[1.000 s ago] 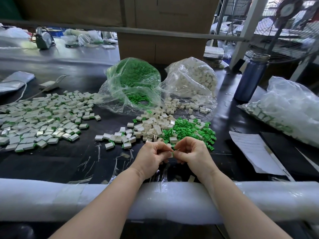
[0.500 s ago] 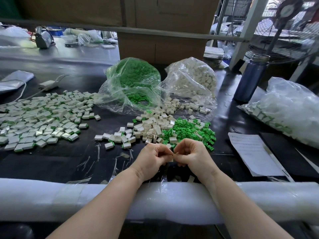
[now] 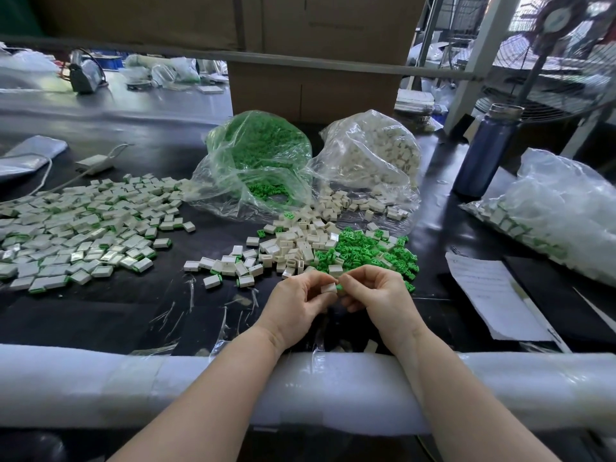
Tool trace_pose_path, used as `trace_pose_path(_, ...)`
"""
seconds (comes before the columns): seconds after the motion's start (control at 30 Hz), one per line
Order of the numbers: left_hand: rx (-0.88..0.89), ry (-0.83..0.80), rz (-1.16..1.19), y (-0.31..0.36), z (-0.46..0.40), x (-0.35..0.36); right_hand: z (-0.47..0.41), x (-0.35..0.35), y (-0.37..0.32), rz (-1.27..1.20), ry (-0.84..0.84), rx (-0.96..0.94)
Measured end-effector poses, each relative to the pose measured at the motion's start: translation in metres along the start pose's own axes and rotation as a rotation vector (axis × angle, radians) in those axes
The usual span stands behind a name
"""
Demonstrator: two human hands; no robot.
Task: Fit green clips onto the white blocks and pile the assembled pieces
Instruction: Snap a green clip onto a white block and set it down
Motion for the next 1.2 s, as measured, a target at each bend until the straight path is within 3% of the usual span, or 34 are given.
trace_pose_path(0.23, -0.004, 0.035, -0.018, 0.0005, -0.0007, -0.0063, 0.0007, 0.0018, 0.0013, 0.086, -0.010, -0.007)
trace_pose_path(0.57, -0.070, -0.033, -0.078, -0.0049, 0.0024, -0.0011, 0.0006, 0.0061, 0.0046, 0.224, -0.046, 0.020)
trace_pose_path(1.2, 0.039, -0.053, -0.259, 0.0036, 0.0017, 0.0030, 0.0009, 0.0085, 0.0054, 0.271, -0.083, 0.035)
Point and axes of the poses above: each hand's wrist, its own z-axis away from the middle knuckle, its own x-axis out of the palm, y = z × x, the point moved 9 cm from there along -z, towards the middle knuckle, and after that the axes turned 1 degree about -x, right-handed, at the moved point
